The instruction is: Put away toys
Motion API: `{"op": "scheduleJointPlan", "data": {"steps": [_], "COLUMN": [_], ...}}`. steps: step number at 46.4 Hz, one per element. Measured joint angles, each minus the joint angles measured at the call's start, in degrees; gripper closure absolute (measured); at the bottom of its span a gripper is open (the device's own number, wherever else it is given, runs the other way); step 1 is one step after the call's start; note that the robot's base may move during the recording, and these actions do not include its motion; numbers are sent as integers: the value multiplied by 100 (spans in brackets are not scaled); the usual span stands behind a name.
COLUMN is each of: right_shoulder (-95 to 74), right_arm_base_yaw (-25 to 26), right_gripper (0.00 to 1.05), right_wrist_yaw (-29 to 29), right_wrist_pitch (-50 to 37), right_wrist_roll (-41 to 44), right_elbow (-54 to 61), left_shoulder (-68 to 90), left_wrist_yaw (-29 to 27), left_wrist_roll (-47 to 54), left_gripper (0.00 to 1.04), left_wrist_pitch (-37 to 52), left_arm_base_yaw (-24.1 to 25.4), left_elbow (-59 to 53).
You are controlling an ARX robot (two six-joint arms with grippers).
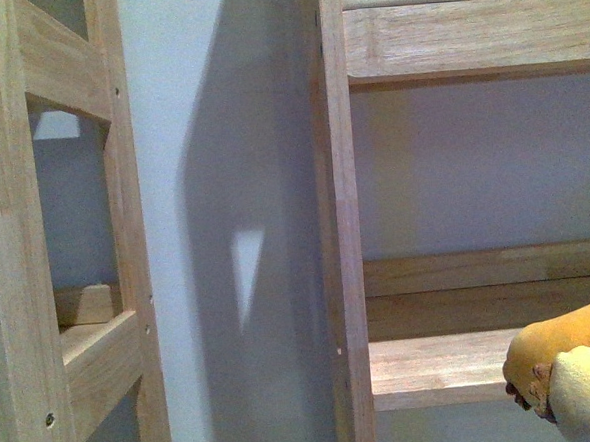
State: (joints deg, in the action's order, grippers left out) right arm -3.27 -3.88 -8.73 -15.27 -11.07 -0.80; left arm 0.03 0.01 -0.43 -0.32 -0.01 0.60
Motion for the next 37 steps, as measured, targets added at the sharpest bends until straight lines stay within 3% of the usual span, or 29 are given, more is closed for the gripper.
{"op": "scheduleJointPlan", "data": {"steps": [7,37], "right_shoulder": [-299,-2037], "right_arm_base_yaw": [245,55], "right_gripper": [97,97], "right_wrist_yaw": [-328,-184], "right_wrist_pitch": [986,754], "right_wrist_roll": [-13,385], "right_elbow": [-378,-3215], "left_shoulder": [0,0], "left_wrist_yaw": [2,0], "left_wrist_roll": [0,2], "left_gripper": [6,6], "left_wrist_pitch": [0,0], "left_arm_base_yaw": [0,0], "left_elbow": [0,0]}}
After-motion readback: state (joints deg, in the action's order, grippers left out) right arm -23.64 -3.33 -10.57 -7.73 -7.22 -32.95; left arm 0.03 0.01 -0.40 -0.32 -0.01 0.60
